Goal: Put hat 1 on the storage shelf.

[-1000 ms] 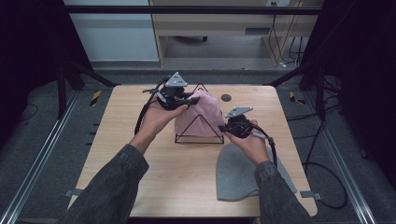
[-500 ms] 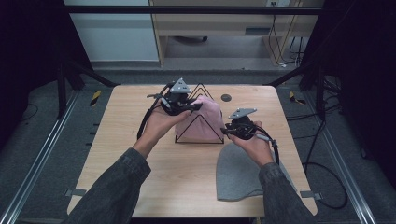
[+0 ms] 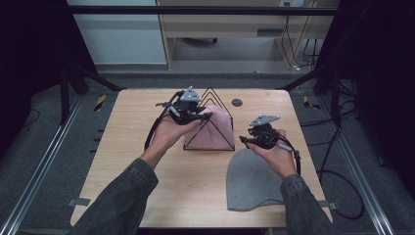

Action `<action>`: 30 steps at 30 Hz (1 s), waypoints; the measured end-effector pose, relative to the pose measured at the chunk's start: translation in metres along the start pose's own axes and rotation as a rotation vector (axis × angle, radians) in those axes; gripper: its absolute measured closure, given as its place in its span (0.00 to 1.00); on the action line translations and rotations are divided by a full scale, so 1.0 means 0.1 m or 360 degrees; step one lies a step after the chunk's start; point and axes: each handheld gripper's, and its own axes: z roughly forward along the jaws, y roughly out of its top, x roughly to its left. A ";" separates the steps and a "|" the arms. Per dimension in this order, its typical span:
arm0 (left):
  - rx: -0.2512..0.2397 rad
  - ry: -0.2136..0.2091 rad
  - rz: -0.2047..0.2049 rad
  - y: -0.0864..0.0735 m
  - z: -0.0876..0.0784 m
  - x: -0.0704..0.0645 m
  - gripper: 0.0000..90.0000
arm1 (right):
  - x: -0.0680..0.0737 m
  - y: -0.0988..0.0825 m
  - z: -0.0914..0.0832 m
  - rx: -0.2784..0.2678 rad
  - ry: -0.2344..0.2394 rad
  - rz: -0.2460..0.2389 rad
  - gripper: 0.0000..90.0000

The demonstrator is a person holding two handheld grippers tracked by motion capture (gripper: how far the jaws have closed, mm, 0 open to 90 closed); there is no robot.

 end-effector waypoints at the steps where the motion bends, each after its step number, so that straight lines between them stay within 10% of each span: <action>1: -0.0013 0.0006 -0.0009 -0.01 -0.02 0.00 0.66 | -0.02 -0.01 -0.01 0.0004 -0.0014 -0.0001 0.53; 15: -0.0023 -0.0062 -0.0079 -0.24 -0.37 -0.14 0.21 | -0.40 -0.37 -0.09 0.0220 -0.0090 0.0177 0.37; 30: 0.0070 -0.0037 -0.0145 -0.95 -0.75 -0.23 0.13 | -0.66 -0.78 0.03 0.0399 -0.0092 0.0319 0.44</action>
